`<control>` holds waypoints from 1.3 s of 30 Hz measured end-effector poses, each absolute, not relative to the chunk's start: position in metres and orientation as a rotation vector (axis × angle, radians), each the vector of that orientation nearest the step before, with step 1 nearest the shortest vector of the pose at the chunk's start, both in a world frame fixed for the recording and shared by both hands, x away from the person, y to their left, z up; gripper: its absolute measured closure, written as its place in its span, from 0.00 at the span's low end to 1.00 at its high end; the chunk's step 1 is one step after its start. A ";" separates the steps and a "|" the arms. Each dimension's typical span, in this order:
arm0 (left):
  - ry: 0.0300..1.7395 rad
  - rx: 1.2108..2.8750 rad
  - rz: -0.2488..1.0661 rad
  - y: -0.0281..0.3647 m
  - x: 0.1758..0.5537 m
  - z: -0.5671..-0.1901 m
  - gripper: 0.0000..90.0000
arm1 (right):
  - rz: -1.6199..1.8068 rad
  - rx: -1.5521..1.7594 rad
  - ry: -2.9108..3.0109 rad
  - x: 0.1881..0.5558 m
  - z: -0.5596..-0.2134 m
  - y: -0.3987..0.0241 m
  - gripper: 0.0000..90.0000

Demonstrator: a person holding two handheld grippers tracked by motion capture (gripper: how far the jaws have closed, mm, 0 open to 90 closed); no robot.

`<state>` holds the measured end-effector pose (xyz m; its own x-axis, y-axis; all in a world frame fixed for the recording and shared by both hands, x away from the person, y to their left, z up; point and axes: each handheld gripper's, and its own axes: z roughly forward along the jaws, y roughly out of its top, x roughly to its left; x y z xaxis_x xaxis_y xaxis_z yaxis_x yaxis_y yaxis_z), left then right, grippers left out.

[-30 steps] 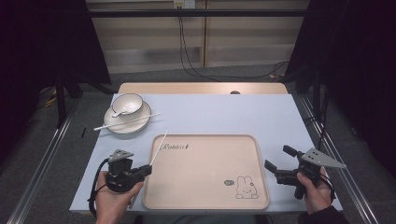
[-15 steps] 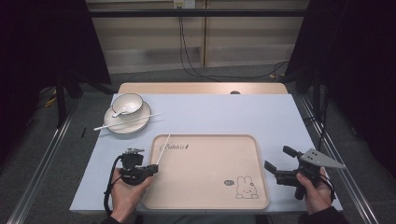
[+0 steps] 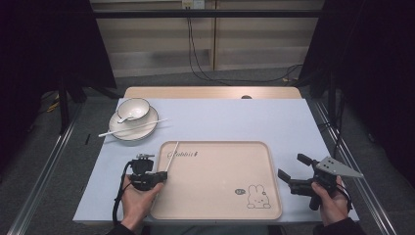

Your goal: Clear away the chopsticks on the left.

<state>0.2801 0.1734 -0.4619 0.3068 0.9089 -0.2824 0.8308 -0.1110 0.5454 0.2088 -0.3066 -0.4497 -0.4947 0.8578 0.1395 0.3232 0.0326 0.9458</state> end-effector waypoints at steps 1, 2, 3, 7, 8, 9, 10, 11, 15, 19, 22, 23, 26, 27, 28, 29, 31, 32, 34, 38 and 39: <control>1.541 1.946 0.155 0.173 0.280 -0.462 0.94 | 1.473 1.192 1.840 0.209 -0.450 -0.307 0.02; 1.543 1.943 0.155 0.173 0.280 -0.462 0.94 | 1.467 1.189 1.846 0.209 -0.450 -0.307 0.03; 1.543 1.943 0.155 0.173 0.280 -0.462 0.94 | 1.468 1.186 1.850 0.209 -0.450 -0.307 0.03; 1.536 1.946 0.165 0.172 0.280 -0.462 0.94 | 1.460 1.184 1.854 0.209 -0.450 -0.307 0.03; 1.534 1.945 0.160 0.172 0.280 -0.463 0.93 | 1.463 1.183 1.852 0.209 -0.450 -0.307 0.03; 1.534 1.945 0.160 0.172 0.280 -0.463 0.92 | 1.463 1.183 1.852 0.209 -0.450 -0.307 0.03; 1.524 1.950 0.153 0.172 0.280 -0.462 0.92 | 1.461 1.176 1.856 0.209 -0.450 -0.307 0.03; 1.524 1.950 0.153 0.172 0.280 -0.462 0.91 | 1.461 1.176 1.856 0.209 -0.450 -0.307 0.03; 1.538 1.929 0.135 0.172 0.281 -0.462 0.91 | 1.452 1.170 1.859 0.209 -0.450 -0.306 0.03; 1.474 1.932 0.123 0.175 0.282 -0.460 0.82 | 1.457 1.164 1.862 0.208 -0.450 -0.306 0.03; 1.392 1.933 0.131 0.177 0.281 -0.457 0.75 | 1.465 1.166 1.853 0.208 -0.449 -0.306 0.03; 1.353 1.922 0.120 0.179 0.281 -0.455 0.71 | 1.456 1.166 1.854 0.207 -0.449 -0.306 0.03; 1.252 1.948 0.191 0.183 0.276 -0.450 0.53 | 1.461 1.163 1.857 0.207 -0.449 -0.306 0.03; 1.237 1.946 0.189 0.185 0.276 -0.449 0.48 | 1.462 1.167 1.852 0.207 -0.449 -0.307 0.03; 1.223 1.928 0.174 0.186 0.276 -0.448 0.43 | 1.464 1.164 1.852 0.207 -0.449 -0.307 0.03; 1.223 1.928 0.174 0.186 0.276 -0.448 0.40 | 1.464 1.164 1.852 0.207 -0.449 -0.307 0.03; 1.196 1.905 0.156 0.190 0.276 -0.444 0.32 | 1.465 1.169 1.852 0.207 -0.449 -0.307 0.03; 1.191 1.897 0.140 0.191 0.276 -0.441 0.28 | 1.463 1.170 1.851 0.207 -0.449 -0.307 0.03; 1.172 1.897 0.145 0.194 0.276 -0.436 0.27 | 1.460 1.168 1.850 0.206 -0.449 -0.307 0.03; 1.042 1.892 0.219 0.206 0.279 -0.425 0.16 | 1.475 1.182 1.833 0.205 -0.449 -0.307 0.03; 1.042 1.892 0.219 0.206 0.279 -0.425 0.14 | 1.472 1.180 1.831 0.205 -0.448 -0.308 0.03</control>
<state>0.2794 0.2058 -0.4253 0.6234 0.7379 -0.2587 0.5713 -0.2039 0.7950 0.2049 -0.3077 -0.4484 -0.4945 0.8596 0.1290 0.3107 0.0361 0.9498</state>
